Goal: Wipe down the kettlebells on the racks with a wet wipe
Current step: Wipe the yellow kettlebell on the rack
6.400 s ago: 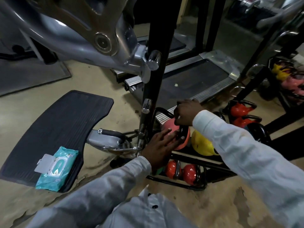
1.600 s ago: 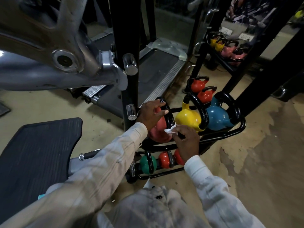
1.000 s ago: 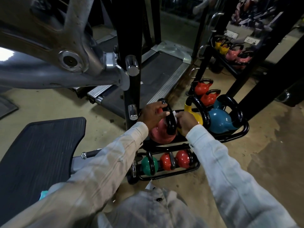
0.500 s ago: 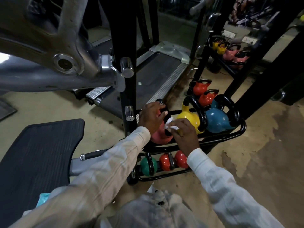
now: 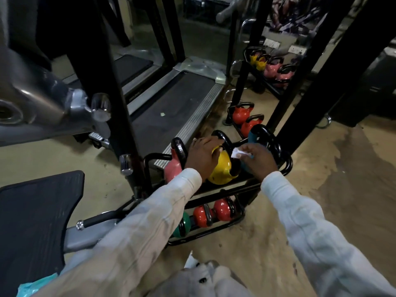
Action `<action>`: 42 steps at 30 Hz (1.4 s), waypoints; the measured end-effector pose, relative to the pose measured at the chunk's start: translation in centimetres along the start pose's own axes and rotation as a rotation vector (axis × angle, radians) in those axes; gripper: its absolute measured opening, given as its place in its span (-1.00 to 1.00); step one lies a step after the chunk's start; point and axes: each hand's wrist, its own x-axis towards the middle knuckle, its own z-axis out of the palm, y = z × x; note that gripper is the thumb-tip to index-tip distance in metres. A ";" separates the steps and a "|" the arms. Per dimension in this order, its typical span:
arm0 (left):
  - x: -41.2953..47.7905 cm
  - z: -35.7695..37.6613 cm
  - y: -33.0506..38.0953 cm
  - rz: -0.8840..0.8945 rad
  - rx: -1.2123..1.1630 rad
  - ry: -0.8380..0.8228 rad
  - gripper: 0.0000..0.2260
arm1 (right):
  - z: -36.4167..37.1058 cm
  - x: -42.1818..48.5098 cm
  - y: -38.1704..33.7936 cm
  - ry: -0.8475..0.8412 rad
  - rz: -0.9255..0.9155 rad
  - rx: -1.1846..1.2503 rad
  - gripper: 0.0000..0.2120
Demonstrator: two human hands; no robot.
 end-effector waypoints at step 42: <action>6.4 3.3 -1.9 -0.289 -0.137 -0.119 -0.68 | 5.0 -5.6 6.7 0.224 -0.182 -0.029 -0.85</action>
